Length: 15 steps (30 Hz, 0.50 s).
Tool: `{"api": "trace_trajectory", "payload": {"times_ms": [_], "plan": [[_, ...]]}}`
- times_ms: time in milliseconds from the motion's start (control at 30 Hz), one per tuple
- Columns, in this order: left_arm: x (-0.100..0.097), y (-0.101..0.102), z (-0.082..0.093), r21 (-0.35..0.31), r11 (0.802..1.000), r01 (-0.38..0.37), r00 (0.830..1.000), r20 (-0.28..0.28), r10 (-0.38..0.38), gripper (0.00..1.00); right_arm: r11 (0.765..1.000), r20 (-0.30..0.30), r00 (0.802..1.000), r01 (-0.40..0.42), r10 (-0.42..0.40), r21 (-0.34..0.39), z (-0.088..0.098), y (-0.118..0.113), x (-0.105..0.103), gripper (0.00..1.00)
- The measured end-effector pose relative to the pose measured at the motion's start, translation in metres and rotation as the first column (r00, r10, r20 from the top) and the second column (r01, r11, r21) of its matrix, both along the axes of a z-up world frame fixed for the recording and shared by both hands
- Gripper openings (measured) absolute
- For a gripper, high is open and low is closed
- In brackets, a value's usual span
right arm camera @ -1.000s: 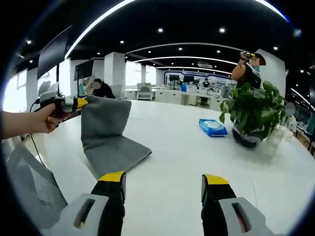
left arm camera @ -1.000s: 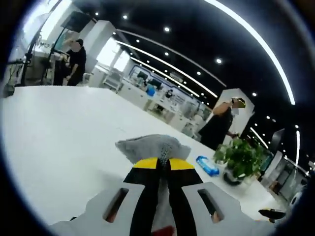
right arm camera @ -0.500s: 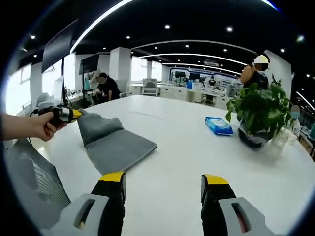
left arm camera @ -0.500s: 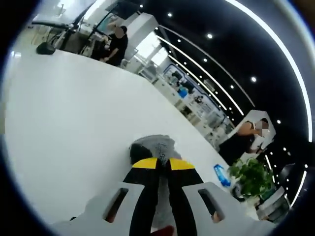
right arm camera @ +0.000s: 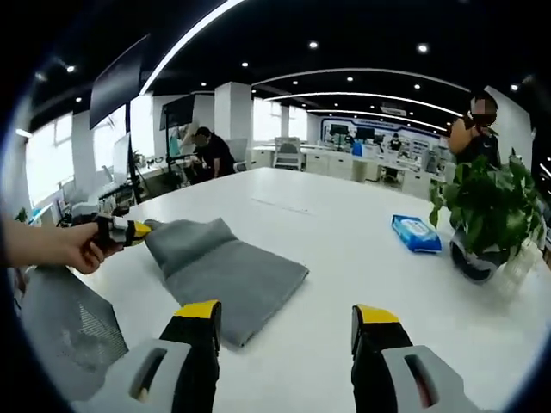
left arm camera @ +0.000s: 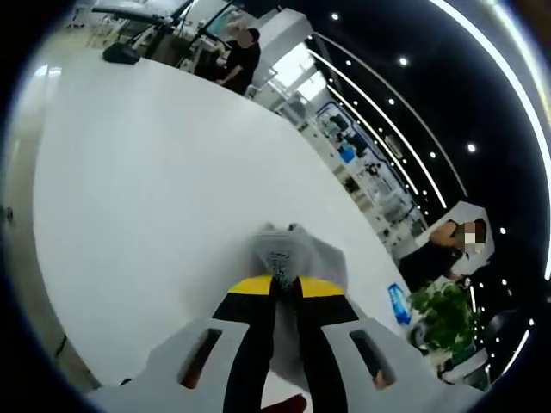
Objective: Open the folded towel by lifting each exposed corner and separating the folded layers until the towel lies flat within the target outline without major curled edges
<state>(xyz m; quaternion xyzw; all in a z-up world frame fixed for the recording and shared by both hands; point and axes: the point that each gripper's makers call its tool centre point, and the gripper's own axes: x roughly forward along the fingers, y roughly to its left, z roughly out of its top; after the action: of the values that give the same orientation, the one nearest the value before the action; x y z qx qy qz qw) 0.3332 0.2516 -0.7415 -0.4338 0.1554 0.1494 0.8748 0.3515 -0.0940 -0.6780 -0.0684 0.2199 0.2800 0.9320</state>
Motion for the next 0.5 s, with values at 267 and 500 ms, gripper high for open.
{"api": "trace_trajectory", "payload": {"times_ms": [267,500], "plan": [[-0.016,0.006,0.006,-0.013,1.0,0.005,0.996,-0.087,-0.006,0.19,0.991,-0.023,1.0,0.007,-0.004,0.135,0.016,0.049,0.039,0.56],[0.004,0.012,0.023,0.257,0.934,0.247,0.967,-0.122,-0.222,0.22,0.97,-0.208,0.973,0.139,-0.097,0.199,-0.026,0.064,0.038,0.46]]}}
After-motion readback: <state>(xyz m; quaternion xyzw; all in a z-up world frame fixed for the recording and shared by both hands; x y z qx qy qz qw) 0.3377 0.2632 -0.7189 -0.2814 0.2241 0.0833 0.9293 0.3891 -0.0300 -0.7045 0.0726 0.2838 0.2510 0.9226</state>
